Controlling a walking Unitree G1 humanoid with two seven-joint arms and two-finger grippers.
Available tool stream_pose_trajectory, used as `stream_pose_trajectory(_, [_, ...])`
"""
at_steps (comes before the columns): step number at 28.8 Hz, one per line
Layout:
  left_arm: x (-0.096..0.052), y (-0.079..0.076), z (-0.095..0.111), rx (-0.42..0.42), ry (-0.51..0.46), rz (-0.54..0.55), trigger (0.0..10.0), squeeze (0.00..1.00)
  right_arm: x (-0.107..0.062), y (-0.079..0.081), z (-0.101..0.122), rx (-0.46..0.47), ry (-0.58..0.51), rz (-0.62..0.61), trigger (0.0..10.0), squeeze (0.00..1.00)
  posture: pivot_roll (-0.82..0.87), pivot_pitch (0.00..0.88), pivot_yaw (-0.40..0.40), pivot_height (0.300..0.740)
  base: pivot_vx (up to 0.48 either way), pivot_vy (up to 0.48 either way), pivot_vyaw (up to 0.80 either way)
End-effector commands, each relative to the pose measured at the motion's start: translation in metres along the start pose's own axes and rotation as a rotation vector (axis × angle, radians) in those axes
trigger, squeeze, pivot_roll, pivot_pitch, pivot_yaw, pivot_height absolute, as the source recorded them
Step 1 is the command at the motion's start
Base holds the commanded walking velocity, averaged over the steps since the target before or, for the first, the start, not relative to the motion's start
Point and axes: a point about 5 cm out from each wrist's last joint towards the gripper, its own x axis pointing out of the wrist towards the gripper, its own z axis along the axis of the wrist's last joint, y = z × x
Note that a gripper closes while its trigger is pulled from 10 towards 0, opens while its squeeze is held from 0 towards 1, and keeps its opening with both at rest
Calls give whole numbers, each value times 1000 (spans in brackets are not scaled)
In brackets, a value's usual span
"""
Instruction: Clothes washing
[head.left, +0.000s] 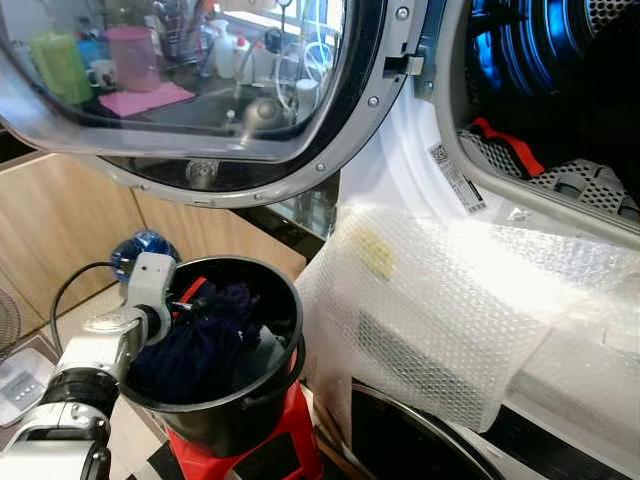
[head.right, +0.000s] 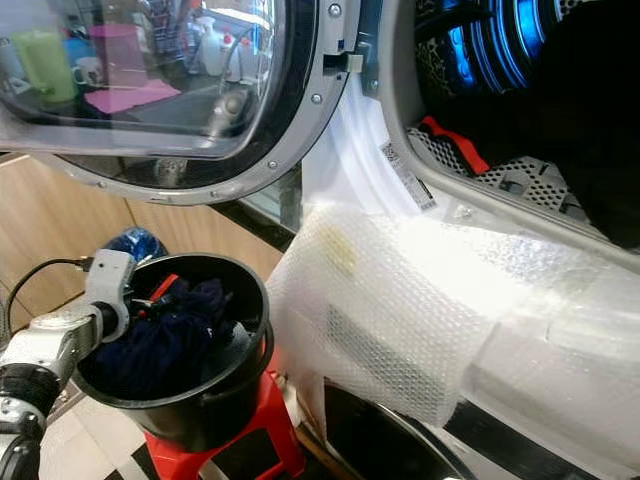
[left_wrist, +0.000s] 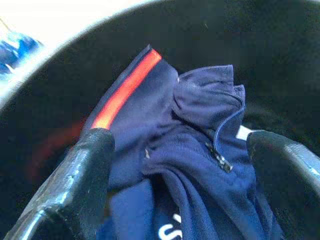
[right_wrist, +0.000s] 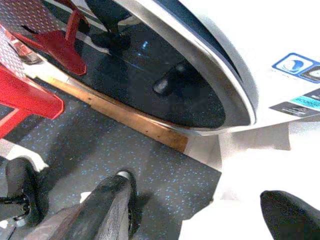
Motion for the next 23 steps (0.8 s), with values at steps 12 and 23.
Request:
stream_pose_trajectory(12, [9,-27,-41,86,242,-140,10000,0,-1,-13,-6,-52,25,-24,10000,0,-45,83,-81,740,0,0,0])
stream_pose_trajectory(23, [13,-41,-50,164,334,-178,314,0,0,-16,-1,-48,15,-33,10000,0,-52,86,-81,740,0,0,0])
